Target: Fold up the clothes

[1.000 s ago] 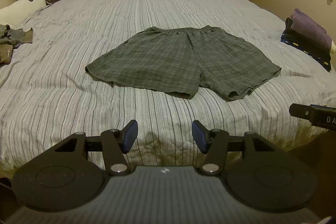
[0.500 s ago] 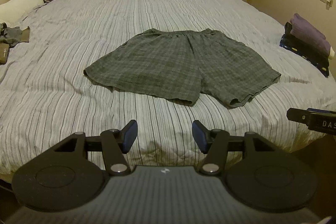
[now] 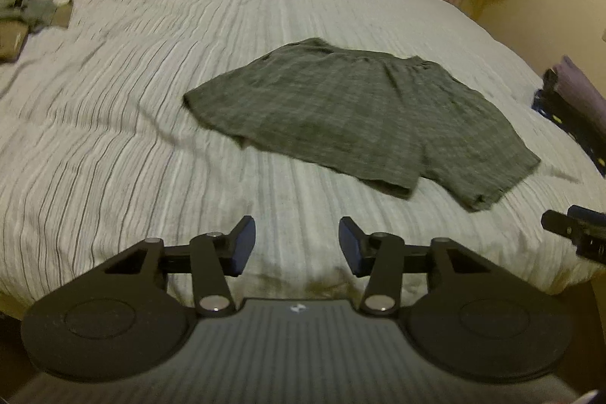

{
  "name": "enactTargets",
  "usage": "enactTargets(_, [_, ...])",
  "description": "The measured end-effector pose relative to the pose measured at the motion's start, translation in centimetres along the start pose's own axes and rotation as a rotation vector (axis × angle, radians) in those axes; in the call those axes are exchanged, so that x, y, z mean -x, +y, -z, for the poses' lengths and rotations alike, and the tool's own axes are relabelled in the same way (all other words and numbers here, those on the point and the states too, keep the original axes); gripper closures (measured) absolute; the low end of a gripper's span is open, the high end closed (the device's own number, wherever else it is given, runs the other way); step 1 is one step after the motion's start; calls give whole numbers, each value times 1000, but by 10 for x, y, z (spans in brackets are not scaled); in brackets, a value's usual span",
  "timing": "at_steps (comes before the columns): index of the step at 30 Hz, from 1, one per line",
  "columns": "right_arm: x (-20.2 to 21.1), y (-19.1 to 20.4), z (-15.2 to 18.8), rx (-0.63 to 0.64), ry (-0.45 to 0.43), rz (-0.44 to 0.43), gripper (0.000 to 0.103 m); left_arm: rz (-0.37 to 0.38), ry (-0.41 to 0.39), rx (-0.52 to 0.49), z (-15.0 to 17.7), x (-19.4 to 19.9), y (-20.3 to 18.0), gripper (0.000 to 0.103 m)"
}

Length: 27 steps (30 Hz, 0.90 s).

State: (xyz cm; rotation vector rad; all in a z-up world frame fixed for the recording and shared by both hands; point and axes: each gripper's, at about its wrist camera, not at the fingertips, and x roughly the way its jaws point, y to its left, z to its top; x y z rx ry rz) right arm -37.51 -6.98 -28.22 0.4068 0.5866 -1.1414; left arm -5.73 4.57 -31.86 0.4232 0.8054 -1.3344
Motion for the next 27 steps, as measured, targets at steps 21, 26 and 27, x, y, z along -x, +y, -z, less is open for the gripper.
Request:
enactTargets(21, [-112,129,5,694,-67,-69,103,66,27,89,-19,-59,60,63])
enactTargets(26, [-124,74,-27,142,16,-256,103,110,14,146,-24,-64,69,63])
enactTargets(27, [-127,63,-33,36,32,-287,103,121,13,157,-25,-66,70,63])
